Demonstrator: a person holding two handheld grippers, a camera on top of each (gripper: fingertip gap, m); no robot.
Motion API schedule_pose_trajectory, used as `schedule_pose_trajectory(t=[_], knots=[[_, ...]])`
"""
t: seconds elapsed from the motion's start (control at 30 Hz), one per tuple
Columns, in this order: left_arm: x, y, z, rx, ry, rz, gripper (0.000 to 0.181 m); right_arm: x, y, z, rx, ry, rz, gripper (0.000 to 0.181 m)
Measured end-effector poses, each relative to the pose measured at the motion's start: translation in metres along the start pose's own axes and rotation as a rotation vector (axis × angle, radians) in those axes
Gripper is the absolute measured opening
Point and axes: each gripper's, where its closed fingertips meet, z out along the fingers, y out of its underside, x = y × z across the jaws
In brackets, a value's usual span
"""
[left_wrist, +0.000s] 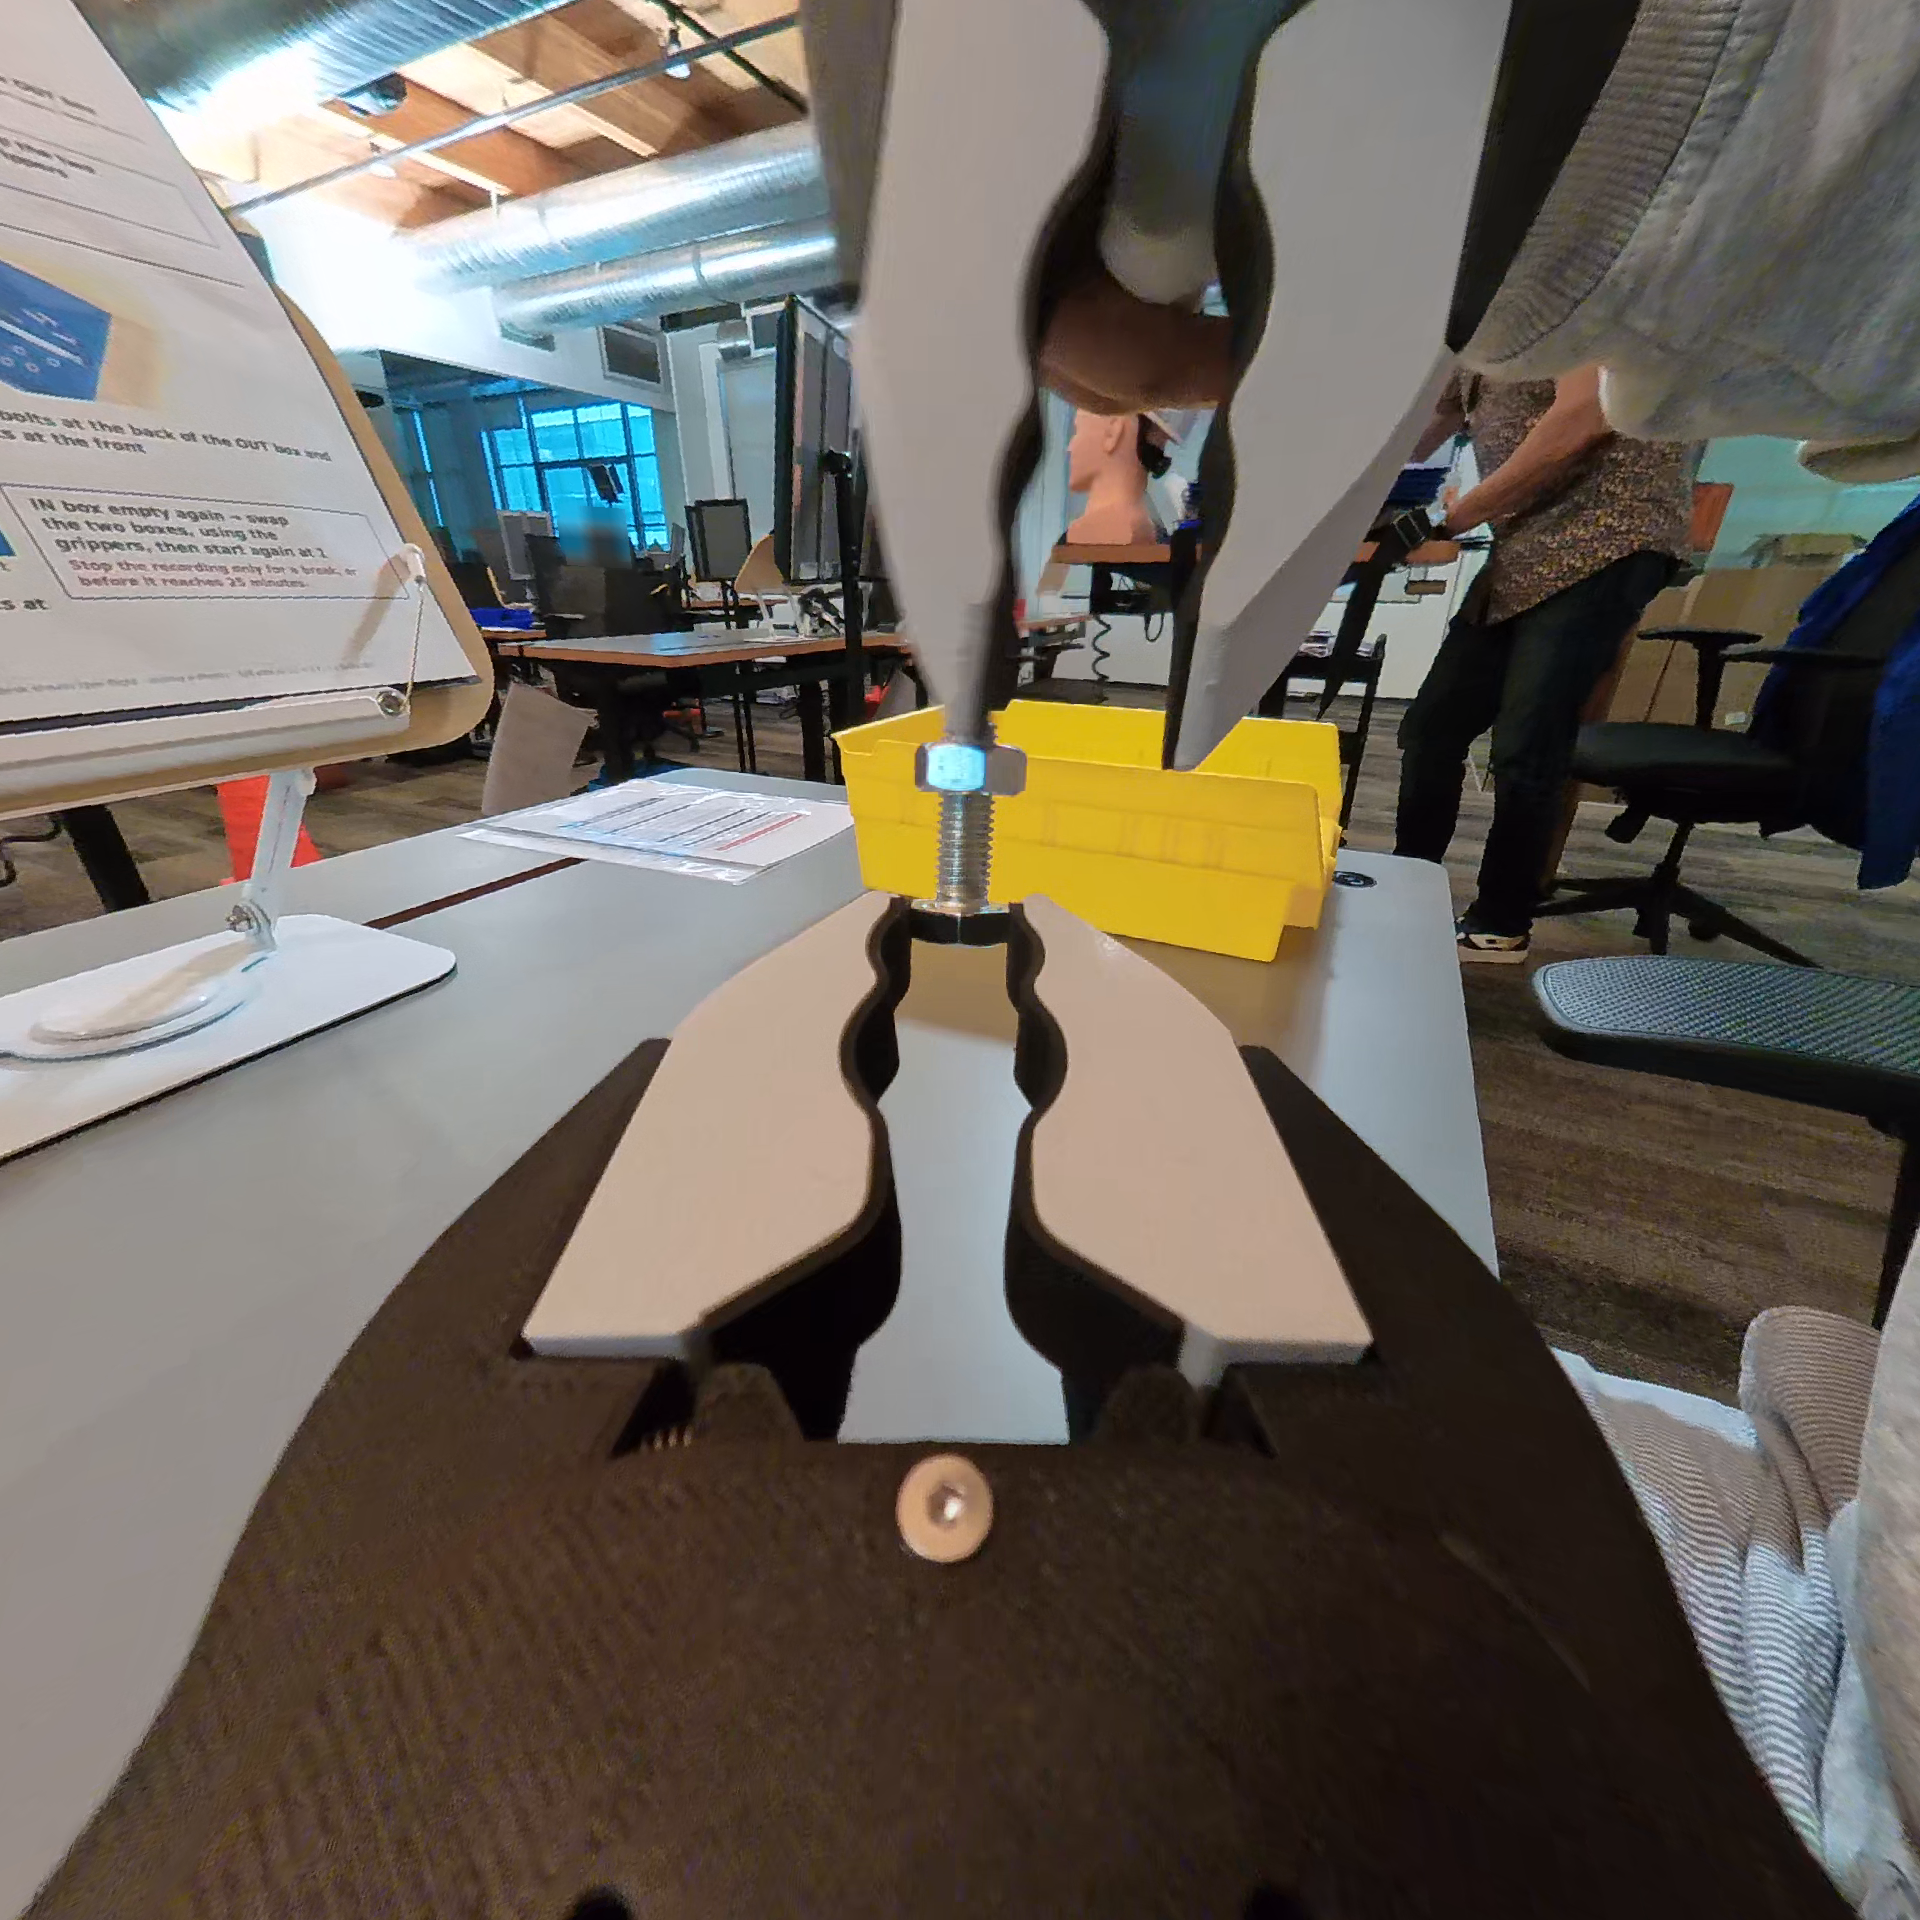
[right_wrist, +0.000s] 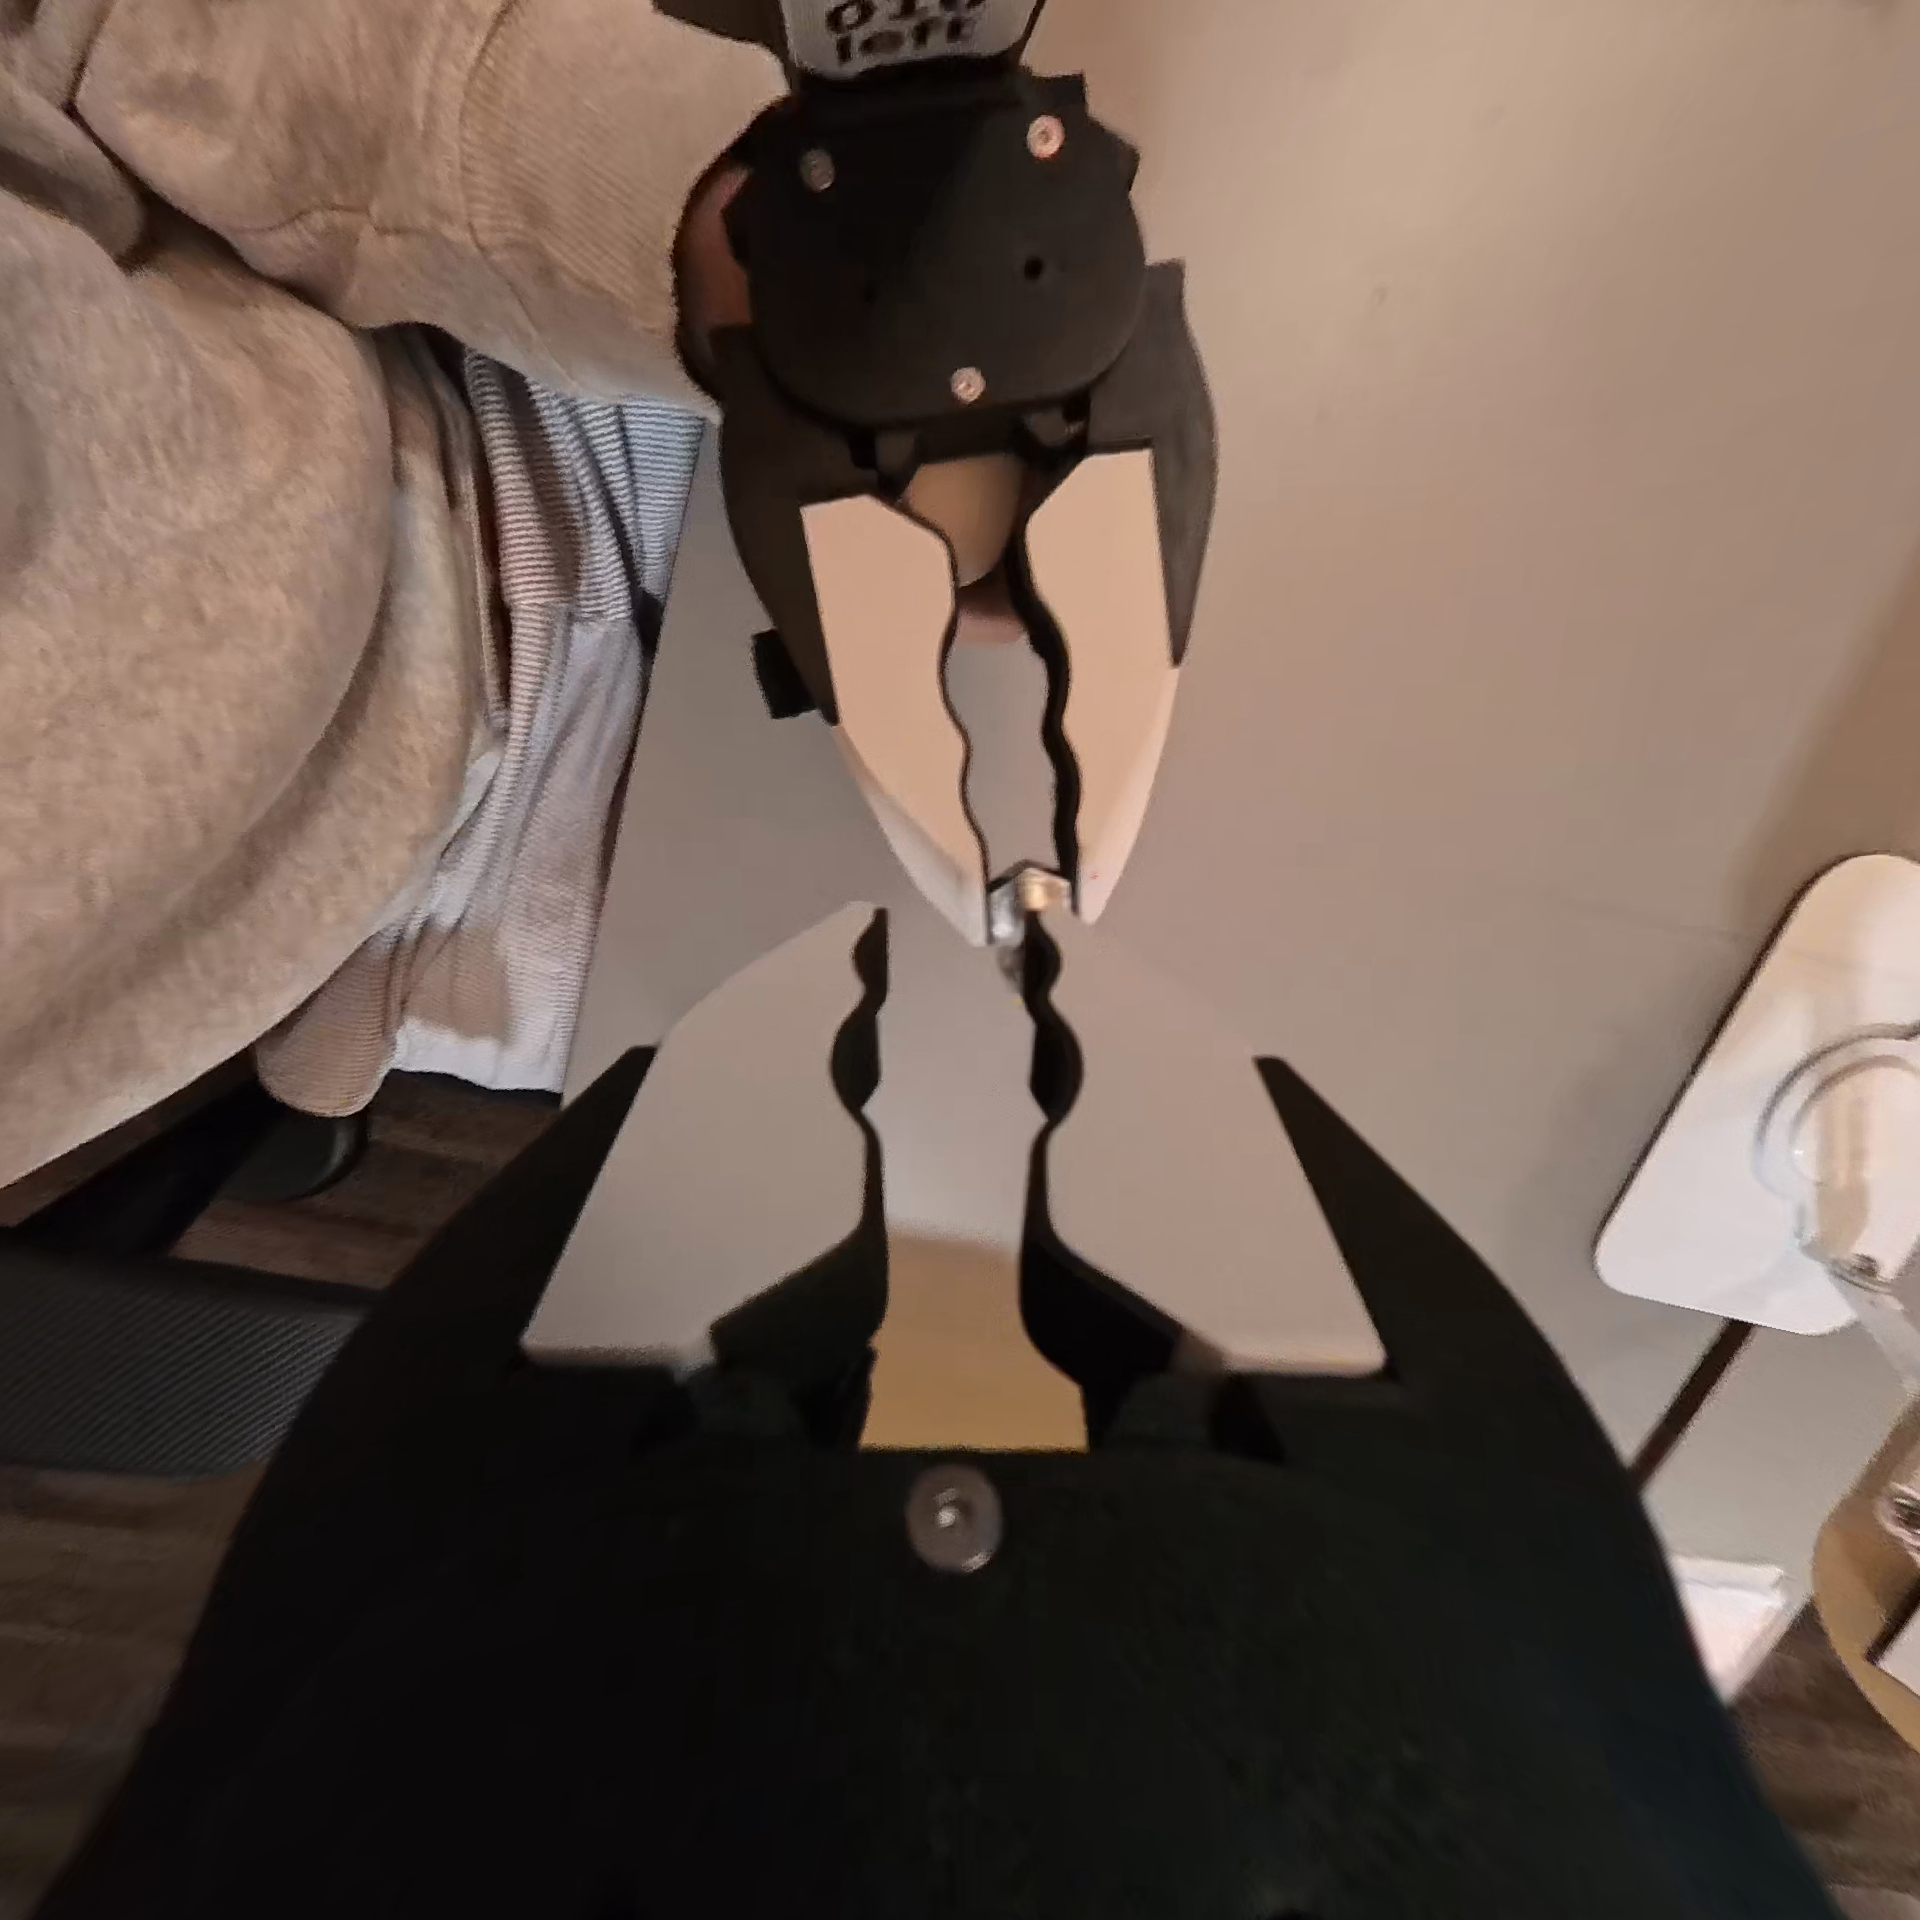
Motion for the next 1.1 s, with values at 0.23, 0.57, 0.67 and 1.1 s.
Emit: schedule_pose_trajectory(t=[0.23, 0.57, 0.67, 1.1], knots=[[-0.001, -0.004, -0.002, 0.024, 0.000, -0.020, 0.018, 0.010, 0.019, 0.004, -0.090, 0.015, 0.045, 0.025], [0.001, 0.000, 0.000, -0.003, 0.002, -0.002, 0.018, 0.003, 0.001, 0.003, -0.035, 0.019, -0.005, 0.021], [0.001, -0.005, -0.002, 0.028, 0.014, -0.021, 0.018, 0.014, 0.011, 0.005, -0.099, 0.072, -0.005, 0.026], [-0.001, -0.004, -0.002, 0.026, 0.008, -0.033, 0.018, 0.006, 0.001, -0.007, -0.018, 0.038, 0.012, 0.012]])
